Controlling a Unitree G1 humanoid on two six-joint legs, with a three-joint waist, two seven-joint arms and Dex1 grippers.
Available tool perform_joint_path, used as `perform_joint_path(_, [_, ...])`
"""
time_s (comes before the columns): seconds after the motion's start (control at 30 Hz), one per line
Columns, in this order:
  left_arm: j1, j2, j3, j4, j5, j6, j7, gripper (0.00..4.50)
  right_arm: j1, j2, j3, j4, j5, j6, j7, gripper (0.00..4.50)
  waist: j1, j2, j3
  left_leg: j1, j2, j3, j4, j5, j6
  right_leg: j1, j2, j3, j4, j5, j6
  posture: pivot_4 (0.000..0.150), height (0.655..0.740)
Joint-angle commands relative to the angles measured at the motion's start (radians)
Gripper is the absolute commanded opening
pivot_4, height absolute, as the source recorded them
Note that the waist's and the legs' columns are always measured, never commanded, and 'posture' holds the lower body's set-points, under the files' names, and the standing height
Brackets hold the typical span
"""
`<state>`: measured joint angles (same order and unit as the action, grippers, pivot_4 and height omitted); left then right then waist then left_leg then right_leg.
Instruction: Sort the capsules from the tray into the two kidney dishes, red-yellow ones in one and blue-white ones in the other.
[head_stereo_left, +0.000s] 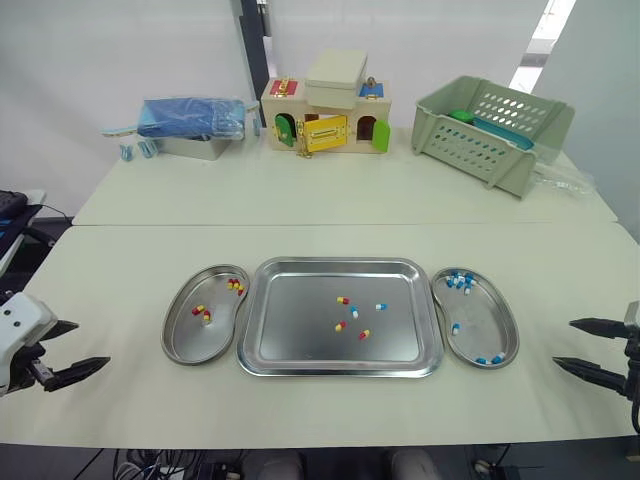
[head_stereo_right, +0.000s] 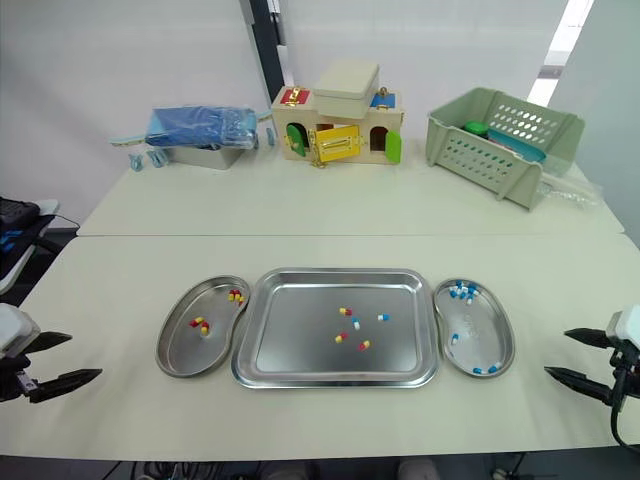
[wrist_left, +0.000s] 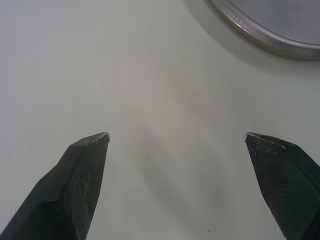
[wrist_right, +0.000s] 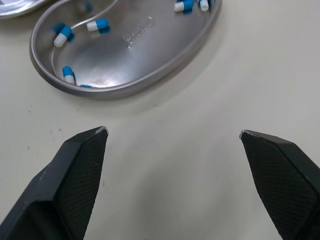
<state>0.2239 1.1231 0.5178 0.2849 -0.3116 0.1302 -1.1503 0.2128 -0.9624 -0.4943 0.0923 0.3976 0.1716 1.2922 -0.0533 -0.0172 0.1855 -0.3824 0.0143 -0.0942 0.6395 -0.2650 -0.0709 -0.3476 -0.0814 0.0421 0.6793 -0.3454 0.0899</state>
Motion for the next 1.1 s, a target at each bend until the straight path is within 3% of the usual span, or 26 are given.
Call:
perform_joint_path(0.03, [-0.026, -0.008, -0.003, -0.144, -0.022, 0.007, -0.001, 4.50, 0.051, 0.045, -0.043, -0.114, 0.055, -0.030, 0.000, 4.46, 0.004, 0.000, 0.000, 0.000, 0.000, 0.000, 0.000, 0.000, 0.000, 0.000, 0.000, 0.000, 0.000, 0.000, 0.000, 0.150, 0.7400])
perform_joint_path(0.27, [-0.208, -0.077, -0.237, -0.422, -0.051, 0.112, 0.006, 4.50, 0.296, 0.264, -0.054, -0.423, 0.169, -0.038, -0.057, 4.46, 0.024, 0.000, 0.000, -0.001, 0.000, 0.000, 0.001, 0.000, 0.000, 0.001, 0.000, -0.001, 0.000, 0.000, 0.000, 0.150, 0.7400])
perform_joint_path(0.4, [-0.351, -0.137, -0.403, -0.474, -0.039, 0.143, -0.014, 4.50, 0.371, 0.405, -0.010, -0.514, 0.161, -0.128, -0.103, 4.46, 0.023, 0.000, 0.000, -0.001, 0.000, -0.001, 0.001, 0.000, 0.000, 0.001, 0.000, -0.001, 0.000, 0.000, 0.000, 0.150, 0.7400])
perform_joint_path(0.53, [-0.497, -0.246, -0.552, -0.468, -0.015, 0.163, -0.006, 4.50, 0.429, 0.468, 0.057, -0.543, 0.119, -0.187, -0.117, 4.46, 0.017, 0.001, -0.001, 0.001, 0.000, 0.000, 0.002, 0.000, 0.000, 0.002, 0.000, 0.001, 0.001, 0.000, 0.000, 0.150, 0.7400])
perform_joint_path(0.83, [-0.683, -0.410, -0.782, -0.480, 0.023, 0.330, 0.001, 4.50, 0.448, 0.520, 0.169, -0.557, 0.067, -0.268, -0.197, 4.46, 0.022, 0.001, -0.001, 0.001, -0.001, -0.002, 0.004, 0.000, 0.000, 0.004, 0.000, -0.001, 0.001, 0.000, 0.000, 0.150, 0.7400])
perform_joint_path(1.1, [-0.693, -0.454, -0.883, -0.496, 0.109, 0.378, 0.053, 4.50, 0.483, 0.516, 0.198, -0.579, 0.063, -0.280, -0.252, 4.46, 0.021, 0.001, -0.001, 0.001, -0.001, -0.003, 0.004, 0.000, 0.000, 0.004, 0.001, -0.001, 0.001, 0.000, 0.000, 0.150, 0.7400])
